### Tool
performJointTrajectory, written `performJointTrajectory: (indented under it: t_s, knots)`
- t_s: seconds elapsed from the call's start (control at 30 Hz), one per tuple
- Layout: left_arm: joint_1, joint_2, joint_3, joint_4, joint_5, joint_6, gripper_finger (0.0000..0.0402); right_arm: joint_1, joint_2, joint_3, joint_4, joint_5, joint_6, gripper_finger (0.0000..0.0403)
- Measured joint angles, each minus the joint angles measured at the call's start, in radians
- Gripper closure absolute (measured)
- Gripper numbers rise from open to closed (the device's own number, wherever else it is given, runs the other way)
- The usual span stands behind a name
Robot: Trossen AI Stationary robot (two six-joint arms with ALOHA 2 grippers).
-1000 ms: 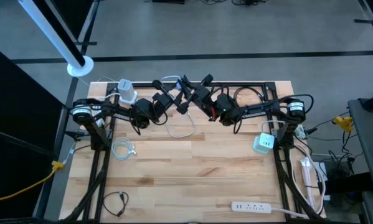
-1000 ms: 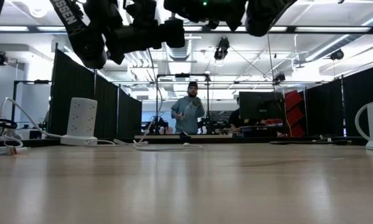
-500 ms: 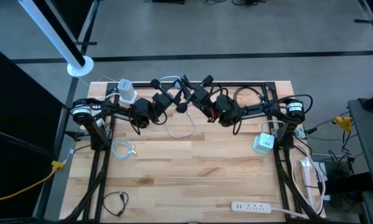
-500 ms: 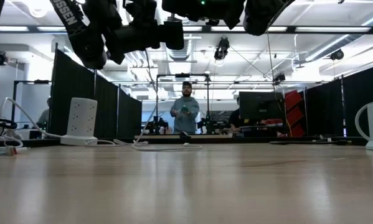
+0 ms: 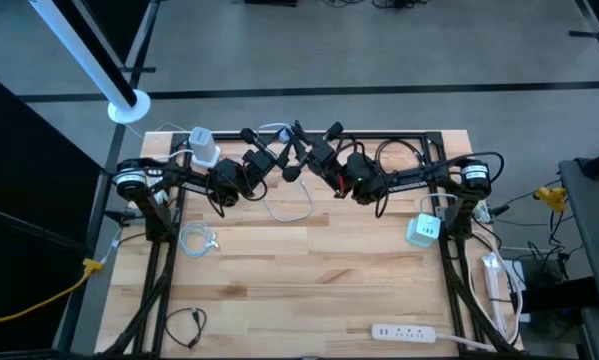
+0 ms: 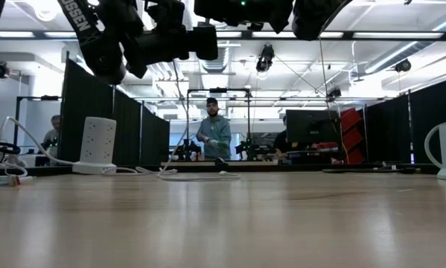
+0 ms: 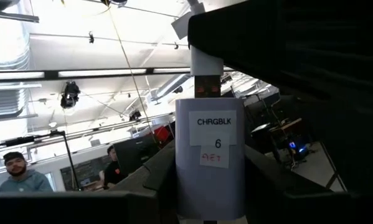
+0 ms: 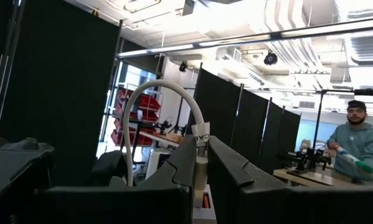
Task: Insert USB
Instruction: Insert the white charger cable into the purple charger adapter
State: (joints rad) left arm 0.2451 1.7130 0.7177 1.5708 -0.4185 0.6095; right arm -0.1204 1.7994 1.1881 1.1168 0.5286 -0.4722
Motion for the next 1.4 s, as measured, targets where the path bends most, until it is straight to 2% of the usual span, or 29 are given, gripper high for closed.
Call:
performJointTrajectory:
  t_s: [1.4]
  knots:
    - [-0.001, 0.000, 0.000, -0.001, -0.010, -0.016, 0.0282, 0.000, -0.004, 0.000, -0.006, 0.022, -0.049, 0.0389]
